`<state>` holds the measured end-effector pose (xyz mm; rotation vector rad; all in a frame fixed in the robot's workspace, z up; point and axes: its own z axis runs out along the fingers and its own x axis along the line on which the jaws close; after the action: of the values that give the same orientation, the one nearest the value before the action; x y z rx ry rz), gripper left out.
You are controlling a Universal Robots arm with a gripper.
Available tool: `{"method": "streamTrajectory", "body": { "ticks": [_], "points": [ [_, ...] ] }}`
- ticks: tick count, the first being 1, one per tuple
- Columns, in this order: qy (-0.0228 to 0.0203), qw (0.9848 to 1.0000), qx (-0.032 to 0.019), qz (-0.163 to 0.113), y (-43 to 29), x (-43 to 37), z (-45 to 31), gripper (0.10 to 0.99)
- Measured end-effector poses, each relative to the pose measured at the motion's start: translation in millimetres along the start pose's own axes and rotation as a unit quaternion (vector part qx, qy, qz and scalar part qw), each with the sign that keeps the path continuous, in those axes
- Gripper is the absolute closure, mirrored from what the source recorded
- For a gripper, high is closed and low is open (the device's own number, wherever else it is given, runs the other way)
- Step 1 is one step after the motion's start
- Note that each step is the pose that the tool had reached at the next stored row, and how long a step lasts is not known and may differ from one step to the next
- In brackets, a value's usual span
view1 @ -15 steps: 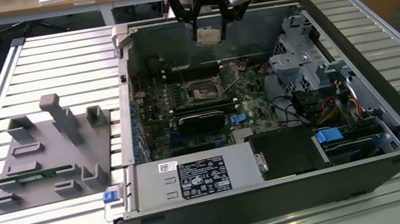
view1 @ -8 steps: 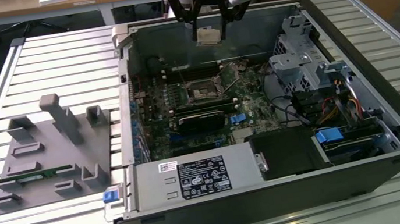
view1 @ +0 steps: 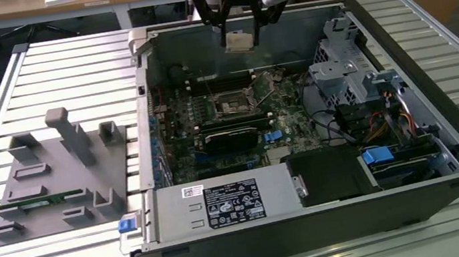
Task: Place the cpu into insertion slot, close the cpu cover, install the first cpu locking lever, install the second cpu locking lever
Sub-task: 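Place the cpu into insertion slot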
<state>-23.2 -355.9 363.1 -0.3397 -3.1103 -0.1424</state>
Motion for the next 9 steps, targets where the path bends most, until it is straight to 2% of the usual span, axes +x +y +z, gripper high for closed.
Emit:
{"method": "streamTrajectory", "body": {
  "ticks": [9],
  "points": [
    [-0.0003, 1.0, -0.0001, 0.004, 0.0, 0.0, 0.0, 0.545]
  ]
}}
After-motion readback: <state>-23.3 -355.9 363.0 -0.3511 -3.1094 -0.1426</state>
